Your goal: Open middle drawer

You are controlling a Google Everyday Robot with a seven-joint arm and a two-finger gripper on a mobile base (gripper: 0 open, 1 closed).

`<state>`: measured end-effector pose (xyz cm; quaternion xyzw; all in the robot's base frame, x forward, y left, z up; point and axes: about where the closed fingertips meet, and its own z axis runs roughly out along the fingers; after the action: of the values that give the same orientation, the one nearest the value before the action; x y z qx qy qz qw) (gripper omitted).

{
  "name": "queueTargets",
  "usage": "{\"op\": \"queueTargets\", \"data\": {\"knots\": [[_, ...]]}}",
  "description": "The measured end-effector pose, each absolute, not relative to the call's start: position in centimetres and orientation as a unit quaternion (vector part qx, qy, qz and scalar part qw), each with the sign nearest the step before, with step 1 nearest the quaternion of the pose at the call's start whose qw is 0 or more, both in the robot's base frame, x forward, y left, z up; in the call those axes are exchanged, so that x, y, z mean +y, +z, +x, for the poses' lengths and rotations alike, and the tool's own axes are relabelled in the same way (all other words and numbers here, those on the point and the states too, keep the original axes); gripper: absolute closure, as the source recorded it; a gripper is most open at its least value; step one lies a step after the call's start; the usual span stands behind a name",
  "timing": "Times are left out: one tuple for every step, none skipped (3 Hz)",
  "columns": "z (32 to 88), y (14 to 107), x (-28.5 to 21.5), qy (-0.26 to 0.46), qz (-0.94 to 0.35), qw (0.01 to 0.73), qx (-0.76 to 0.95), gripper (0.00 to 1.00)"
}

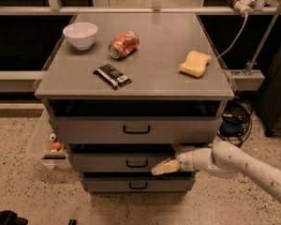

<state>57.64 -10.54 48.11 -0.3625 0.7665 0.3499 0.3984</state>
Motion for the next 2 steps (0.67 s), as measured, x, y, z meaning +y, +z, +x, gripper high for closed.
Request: {"op": "queueTargets", "data": {"knots": [[55.78,45.87,-10.59,0.359,-0.352,0.37,0.781,0.0],[55.78,46.4,-10.59,0.359,-0.352,0.37,0.781,0.0]]}}
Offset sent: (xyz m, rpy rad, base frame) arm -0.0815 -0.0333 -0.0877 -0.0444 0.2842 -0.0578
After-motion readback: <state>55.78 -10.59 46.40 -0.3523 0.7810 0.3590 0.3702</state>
